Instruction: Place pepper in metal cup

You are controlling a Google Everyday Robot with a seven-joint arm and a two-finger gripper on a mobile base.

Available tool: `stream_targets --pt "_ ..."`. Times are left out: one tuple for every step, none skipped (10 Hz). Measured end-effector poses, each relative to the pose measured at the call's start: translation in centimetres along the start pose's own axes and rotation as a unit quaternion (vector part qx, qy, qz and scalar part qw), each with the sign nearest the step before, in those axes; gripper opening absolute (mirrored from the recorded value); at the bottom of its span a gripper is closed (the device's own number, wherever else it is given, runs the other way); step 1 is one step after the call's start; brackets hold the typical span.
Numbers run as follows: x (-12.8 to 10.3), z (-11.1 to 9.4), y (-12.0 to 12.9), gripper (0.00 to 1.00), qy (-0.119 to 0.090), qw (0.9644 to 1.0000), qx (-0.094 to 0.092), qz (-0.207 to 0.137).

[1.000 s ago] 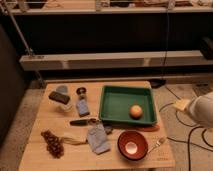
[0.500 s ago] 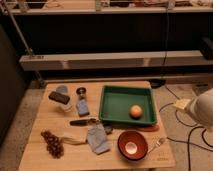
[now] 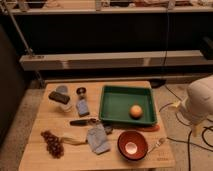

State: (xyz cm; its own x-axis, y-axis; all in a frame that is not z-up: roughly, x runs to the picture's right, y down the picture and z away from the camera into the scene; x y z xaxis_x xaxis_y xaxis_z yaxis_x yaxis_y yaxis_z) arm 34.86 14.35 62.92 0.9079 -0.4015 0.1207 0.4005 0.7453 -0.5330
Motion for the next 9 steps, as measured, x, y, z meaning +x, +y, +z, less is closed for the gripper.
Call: stream_targets --pt "0.3 1.5 0.2 0.80 -0.014 0.9979 -0.007 0.063" --pt "0.7 2.4 0.8 0.80 -0.026 0.9941 -0.010 0.105" --pt "0.6 3.8 1.4 0.80 -0.042 0.9899 -0.016 0.134" --pt "0.4 5.0 1.3 0.80 -0.052 0.9885 -0.014 0.141" --pt "0.9 5.9 1.2 0.80 -0.059 0.9868 -0.008 0.150" --pt "1.1 6.2 1.1 0.80 -0.065 0.9859 -0.003 0.154" --pt "1.5 6.9 1.1 0.80 -0.075 0.9840 0.004 0.161" --pt "1.6 7.8 1.0 0.80 -0.084 0.9820 0.009 0.169" --pt "1.6 8.6 0.9 0.80 -0.091 0.9802 0.013 0.175"
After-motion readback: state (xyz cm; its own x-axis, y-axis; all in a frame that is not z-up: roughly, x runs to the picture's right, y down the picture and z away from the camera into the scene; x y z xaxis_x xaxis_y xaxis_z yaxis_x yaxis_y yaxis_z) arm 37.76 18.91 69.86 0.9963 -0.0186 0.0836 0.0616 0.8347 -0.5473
